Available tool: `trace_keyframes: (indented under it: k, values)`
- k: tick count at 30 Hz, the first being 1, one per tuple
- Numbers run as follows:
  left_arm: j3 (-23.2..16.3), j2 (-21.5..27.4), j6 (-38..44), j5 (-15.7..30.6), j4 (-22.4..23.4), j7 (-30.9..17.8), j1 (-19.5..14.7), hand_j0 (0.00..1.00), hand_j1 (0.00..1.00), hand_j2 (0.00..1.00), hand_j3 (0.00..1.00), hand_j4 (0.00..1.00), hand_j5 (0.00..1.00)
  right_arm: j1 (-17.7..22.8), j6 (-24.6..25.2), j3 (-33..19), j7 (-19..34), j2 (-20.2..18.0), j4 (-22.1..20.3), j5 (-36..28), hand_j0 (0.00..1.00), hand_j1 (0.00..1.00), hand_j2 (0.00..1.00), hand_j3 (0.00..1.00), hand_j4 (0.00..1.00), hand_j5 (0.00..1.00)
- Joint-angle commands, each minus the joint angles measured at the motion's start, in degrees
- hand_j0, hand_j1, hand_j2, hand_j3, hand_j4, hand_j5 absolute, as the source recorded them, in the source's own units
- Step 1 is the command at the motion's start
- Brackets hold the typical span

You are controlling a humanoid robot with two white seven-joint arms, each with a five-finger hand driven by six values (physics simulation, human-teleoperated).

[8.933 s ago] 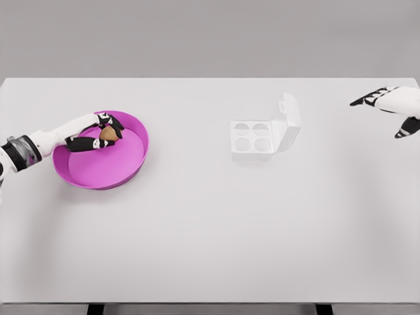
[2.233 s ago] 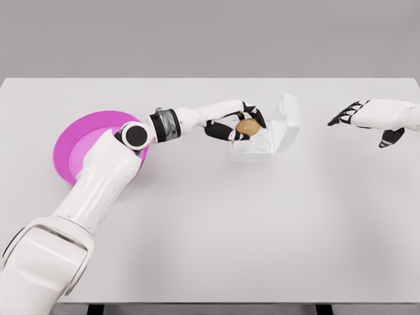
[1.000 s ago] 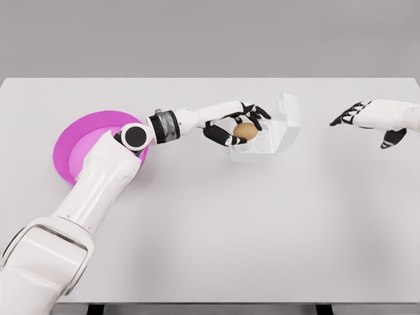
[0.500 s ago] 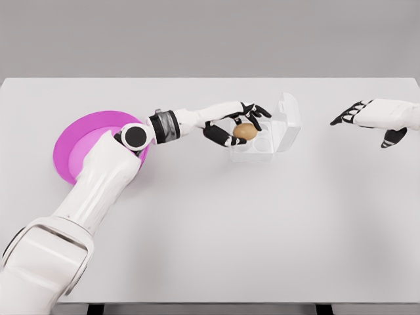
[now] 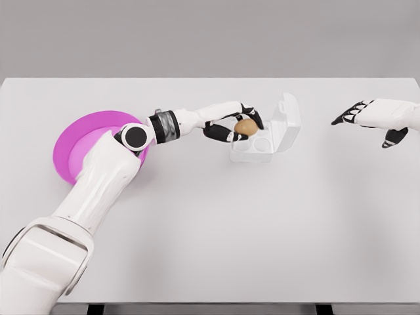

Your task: Pack egg into the box and close the box lid

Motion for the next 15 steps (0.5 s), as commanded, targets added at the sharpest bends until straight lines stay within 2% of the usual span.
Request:
trace_keyframes:
  k: [1, 2, 7, 15]
  values:
    - [0.16, -0.02, 0.12, 0.28, -0.05, 0.13, 0.0, 0.47, 0.47, 0.47, 0.47, 0.47, 0.47, 0.0, 0.1, -0.08, -0.05, -0.13, 0.19, -0.22, 1.0, 1.0, 1.0, 1.0, 1.0, 1.0]
    - [0.16, -0.02, 0.12, 0.19, -0.05, 0.13, 0.0, 0.56, 0.56, 0.56, 0.56, 0.56, 0.56, 0.0, 0.1, -0.08, -0.05, -0.13, 0.19, -0.22, 1.0, 1.0, 1.0, 1.0, 1.0, 1.0]
    - [0.16, -0.02, 0.12, 0.28, -0.05, 0.13, 0.0, 0.73, 0.73, 0.73, 0.73, 0.73, 0.73, 0.09, 0.1, -0.08, -0.05, -0.13, 0.19, -0.22, 1.0, 1.0, 1.0, 1.0, 1.0, 1.0]
    - [0.16, -0.02, 0.12, 0.37, -0.05, 0.13, 0.0, 0.76, 0.76, 0.76, 0.76, 0.76, 0.76, 0.0, 0.1, -0.08, -0.05, -0.13, 0.71, -0.22, 1.0, 1.0, 1.0, 1.0, 1.0, 1.0]
